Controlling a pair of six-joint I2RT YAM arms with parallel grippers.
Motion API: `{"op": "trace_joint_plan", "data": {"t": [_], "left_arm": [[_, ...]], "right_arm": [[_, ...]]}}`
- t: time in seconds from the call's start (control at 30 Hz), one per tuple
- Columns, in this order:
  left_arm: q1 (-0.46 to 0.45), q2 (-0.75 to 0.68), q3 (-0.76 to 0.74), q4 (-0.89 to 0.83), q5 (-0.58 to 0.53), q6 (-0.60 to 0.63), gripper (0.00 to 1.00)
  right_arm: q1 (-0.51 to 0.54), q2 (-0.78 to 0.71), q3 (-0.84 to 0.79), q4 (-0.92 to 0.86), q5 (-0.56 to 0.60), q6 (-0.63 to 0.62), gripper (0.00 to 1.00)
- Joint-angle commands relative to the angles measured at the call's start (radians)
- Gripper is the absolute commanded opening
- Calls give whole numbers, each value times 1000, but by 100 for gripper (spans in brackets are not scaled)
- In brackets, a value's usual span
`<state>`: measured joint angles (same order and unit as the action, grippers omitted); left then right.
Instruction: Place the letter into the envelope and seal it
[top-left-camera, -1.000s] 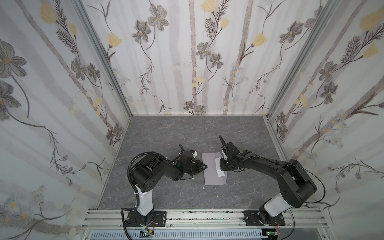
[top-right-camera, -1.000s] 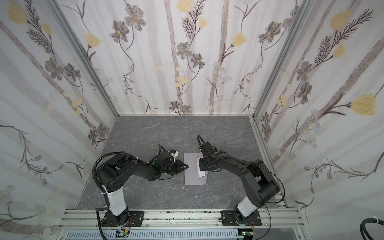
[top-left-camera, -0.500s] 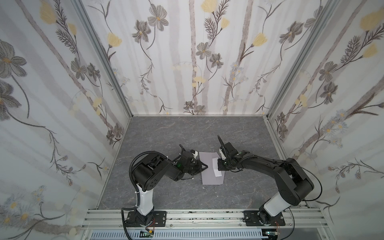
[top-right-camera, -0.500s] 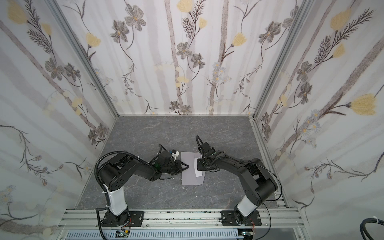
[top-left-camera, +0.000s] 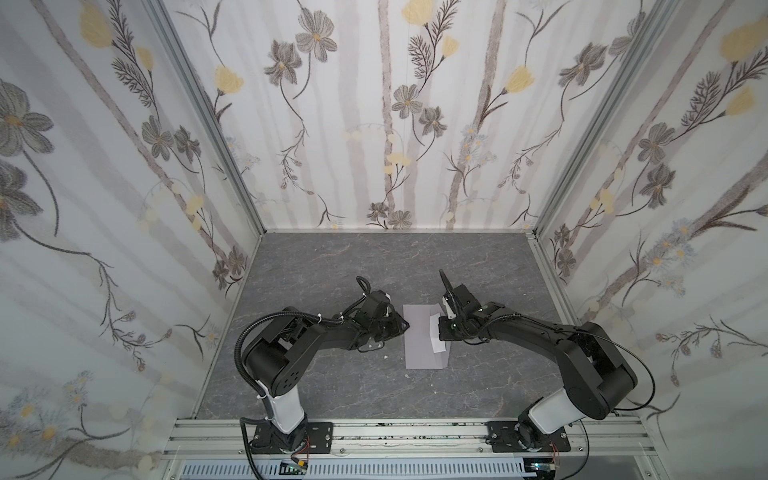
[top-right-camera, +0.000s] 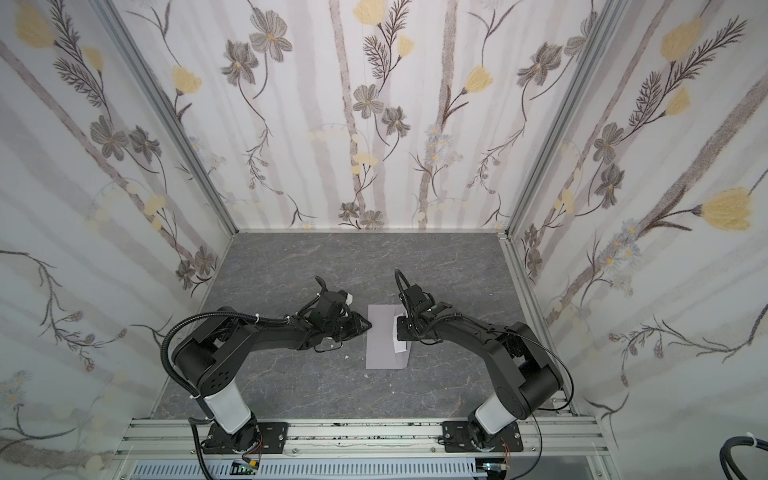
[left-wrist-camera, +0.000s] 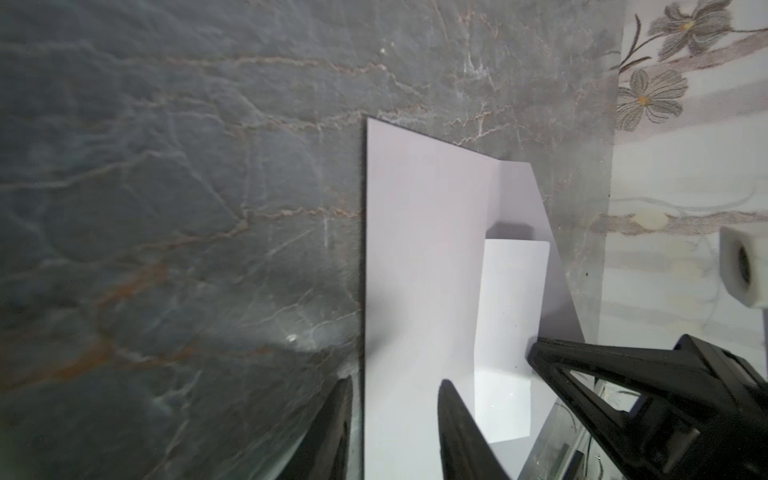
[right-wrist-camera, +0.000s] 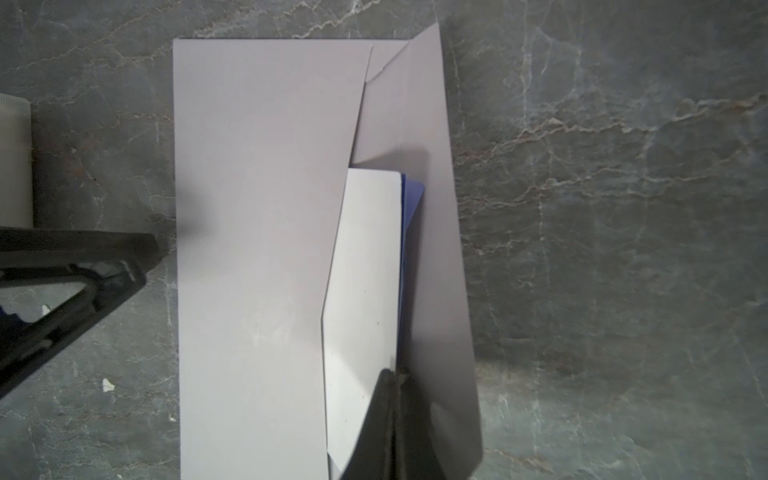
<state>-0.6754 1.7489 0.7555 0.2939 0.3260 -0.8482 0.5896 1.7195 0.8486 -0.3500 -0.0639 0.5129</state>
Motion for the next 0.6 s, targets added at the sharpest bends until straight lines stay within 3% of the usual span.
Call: {"op": "trace_joint_plan", "data": {"t": [0.0,0.57], "left_arm": [[-6,-3,5,-104,-33,31,33],[-53,49,28,-84,-16,3,29]], "right_arm": [[0,-1,8,13,18,6,4],[5,32,3,48,0,10,3]]}}
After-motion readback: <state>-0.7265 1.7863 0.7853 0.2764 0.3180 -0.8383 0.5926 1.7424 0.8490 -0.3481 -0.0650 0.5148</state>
